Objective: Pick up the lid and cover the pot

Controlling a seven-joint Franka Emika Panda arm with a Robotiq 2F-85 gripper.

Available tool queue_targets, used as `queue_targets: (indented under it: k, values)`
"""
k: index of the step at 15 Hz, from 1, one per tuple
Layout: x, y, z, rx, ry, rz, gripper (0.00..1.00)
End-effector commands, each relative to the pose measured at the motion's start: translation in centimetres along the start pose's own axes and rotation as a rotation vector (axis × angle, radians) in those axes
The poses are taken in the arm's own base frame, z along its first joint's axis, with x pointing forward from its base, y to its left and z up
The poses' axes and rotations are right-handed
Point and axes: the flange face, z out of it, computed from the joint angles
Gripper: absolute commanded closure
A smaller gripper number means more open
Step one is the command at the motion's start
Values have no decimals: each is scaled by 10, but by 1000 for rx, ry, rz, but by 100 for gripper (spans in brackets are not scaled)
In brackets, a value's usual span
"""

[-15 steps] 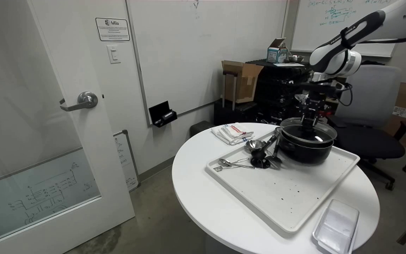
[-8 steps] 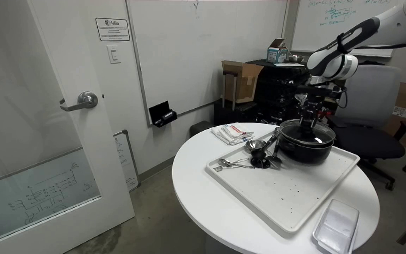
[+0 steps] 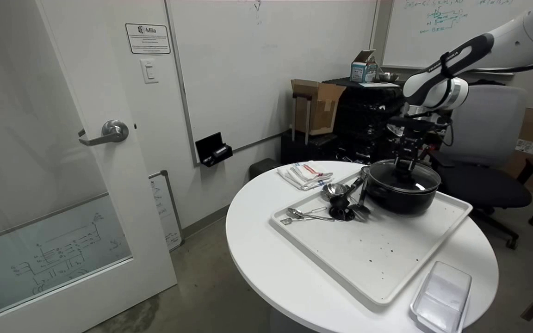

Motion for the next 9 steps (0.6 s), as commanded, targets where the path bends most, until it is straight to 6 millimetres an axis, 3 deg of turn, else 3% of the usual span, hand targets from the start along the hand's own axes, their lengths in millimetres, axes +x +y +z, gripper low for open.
queue_targets:
  k: [1,9]
  values:
    - [8,-7,-9,9,-6,25,74]
    - [9,-10,-8,16,-2,15,74]
